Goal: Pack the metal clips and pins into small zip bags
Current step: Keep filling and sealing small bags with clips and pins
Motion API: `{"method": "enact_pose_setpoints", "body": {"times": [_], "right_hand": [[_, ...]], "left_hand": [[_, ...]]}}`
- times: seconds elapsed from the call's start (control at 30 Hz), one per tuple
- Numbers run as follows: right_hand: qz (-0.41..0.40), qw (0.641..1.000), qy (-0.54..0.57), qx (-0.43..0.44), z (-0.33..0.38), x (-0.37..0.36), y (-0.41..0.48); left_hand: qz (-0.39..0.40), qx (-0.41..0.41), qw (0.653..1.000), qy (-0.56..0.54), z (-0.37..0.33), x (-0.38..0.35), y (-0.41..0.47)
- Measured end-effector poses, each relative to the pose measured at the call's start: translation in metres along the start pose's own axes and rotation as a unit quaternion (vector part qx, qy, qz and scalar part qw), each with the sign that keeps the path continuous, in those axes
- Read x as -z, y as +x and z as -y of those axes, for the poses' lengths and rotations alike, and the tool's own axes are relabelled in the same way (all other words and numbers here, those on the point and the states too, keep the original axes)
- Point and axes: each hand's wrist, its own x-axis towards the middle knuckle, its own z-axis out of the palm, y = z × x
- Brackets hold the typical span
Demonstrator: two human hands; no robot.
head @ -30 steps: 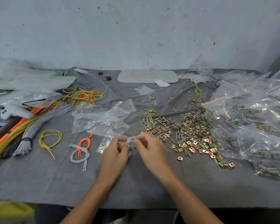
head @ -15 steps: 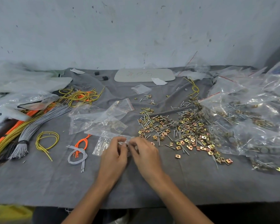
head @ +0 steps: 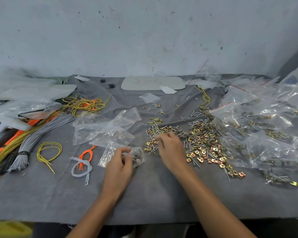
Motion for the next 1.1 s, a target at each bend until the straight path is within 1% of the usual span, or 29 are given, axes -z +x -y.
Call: {"method": "enact_pose_setpoints", "body": {"times": [0.1, 0.17, 0.23, 0.3, 0.37, 0.4, 0.47, 0.53, 0.6, 0.67, 0.73, 0.77, 0.83, 0.9, 1.0, 1.07, 1.1], "right_hand": [[0.078, 0.993, -0.085, -0.024, -0.012, 0.003, 0.020], [0.094, 0.989, -0.108, -0.025, -0.013, 0.002, 0.026], [0.087, 0.989, -0.120, -0.022, -0.010, 0.003, 0.029], [0.059, 0.994, -0.088, -0.015, -0.005, 0.004, 0.025], [0.031, 0.999, 0.021, 0.003, 0.005, 0.003, 0.011], [0.029, 0.996, 0.078, 0.017, 0.012, 0.003, 0.003], [0.053, 0.987, 0.142, 0.048, 0.025, 0.002, -0.012], [0.103, 0.982, 0.137, 0.084, 0.032, -0.002, -0.018], [0.124, 0.982, 0.086, 0.114, 0.036, -0.007, -0.018], [0.084, 0.987, 0.088, 0.102, 0.039, -0.009, -0.017], [0.049, 0.992, 0.090, 0.071, 0.039, -0.011, -0.013], [0.056, 0.994, 0.076, 0.057, 0.038, -0.011, -0.011], [0.110, 0.993, 0.040, 0.033, 0.037, -0.009, -0.005], [0.139, 0.989, 0.035, 0.021, 0.039, -0.006, -0.001], [0.133, 0.989, 0.059, 0.014, 0.047, 0.001, 0.002], [0.131, 0.988, 0.081, 0.003, 0.054, 0.009, 0.007], [0.133, 0.987, 0.093, 0.000, 0.057, 0.014, 0.009]], "left_hand": [[-0.002, 0.005, 1.000, -0.011, -0.001, 0.000, 0.000], [0.001, 0.011, 1.000, -0.012, 0.000, 0.000, 0.000], [0.003, 0.010, 1.000, -0.012, -0.001, 0.001, 0.000], [0.004, 0.010, 1.000, -0.013, -0.002, 0.001, -0.001], [0.003, 0.014, 1.000, -0.017, -0.001, 0.001, -0.001], [0.003, 0.015, 1.000, -0.018, -0.001, 0.001, -0.002], [0.004, 0.011, 1.000, -0.009, -0.002, 0.000, -0.001], [0.004, 0.011, 1.000, 0.004, -0.002, 0.000, -0.002], [0.005, 0.011, 1.000, 0.005, -0.003, 0.001, -0.002], [0.009, 0.008, 1.000, 0.006, -0.005, 0.002, -0.004], [0.010, -0.004, 1.000, 0.016, -0.008, 0.002, -0.005], [0.011, -0.012, 1.000, 0.025, -0.009, 0.003, -0.006], [0.017, -0.019, 0.999, 0.040, -0.011, 0.003, -0.007], [0.028, -0.024, 0.997, 0.062, -0.013, 0.004, -0.009], [0.049, -0.028, 0.991, 0.124, -0.017, 0.008, -0.019], [0.039, -0.025, 0.984, 0.170, -0.016, 0.011, -0.028], [0.024, -0.026, 0.985, 0.171, -0.015, 0.013, -0.032]]}}
